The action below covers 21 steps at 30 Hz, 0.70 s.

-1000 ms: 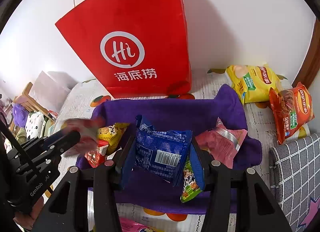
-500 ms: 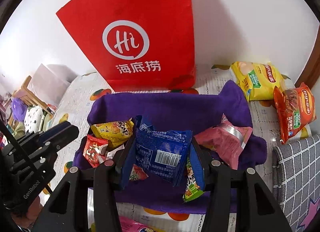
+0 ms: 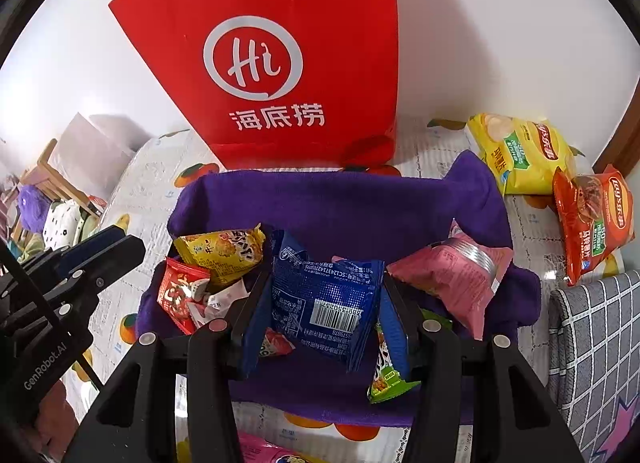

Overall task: Organize snacks
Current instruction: 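Place the blue packet on the towel with the right tool while the left releases wrappers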

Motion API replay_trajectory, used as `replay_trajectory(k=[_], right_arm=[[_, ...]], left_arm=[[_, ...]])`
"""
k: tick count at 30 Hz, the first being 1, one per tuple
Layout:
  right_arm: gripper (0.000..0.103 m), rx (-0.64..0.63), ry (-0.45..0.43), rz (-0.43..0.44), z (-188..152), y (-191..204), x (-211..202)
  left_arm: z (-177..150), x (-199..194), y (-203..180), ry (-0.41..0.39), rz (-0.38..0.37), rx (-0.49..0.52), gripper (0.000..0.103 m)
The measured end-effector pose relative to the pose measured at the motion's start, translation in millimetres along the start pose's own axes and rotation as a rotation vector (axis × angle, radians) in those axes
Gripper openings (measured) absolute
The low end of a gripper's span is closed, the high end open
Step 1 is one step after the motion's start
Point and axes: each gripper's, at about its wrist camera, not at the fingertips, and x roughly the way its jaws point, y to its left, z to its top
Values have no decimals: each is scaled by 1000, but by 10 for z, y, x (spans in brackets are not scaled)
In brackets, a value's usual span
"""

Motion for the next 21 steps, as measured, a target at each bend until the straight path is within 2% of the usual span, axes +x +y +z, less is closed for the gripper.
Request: replay_trajectory(k=[10,21], right_arm=[[51,-13,38,-8,-6,27,123],[52,-15,39,-23,7,7,130]], left_arm=[[-9,31,21,17,13,0,30],[0,22,37,20,11,-4,30]])
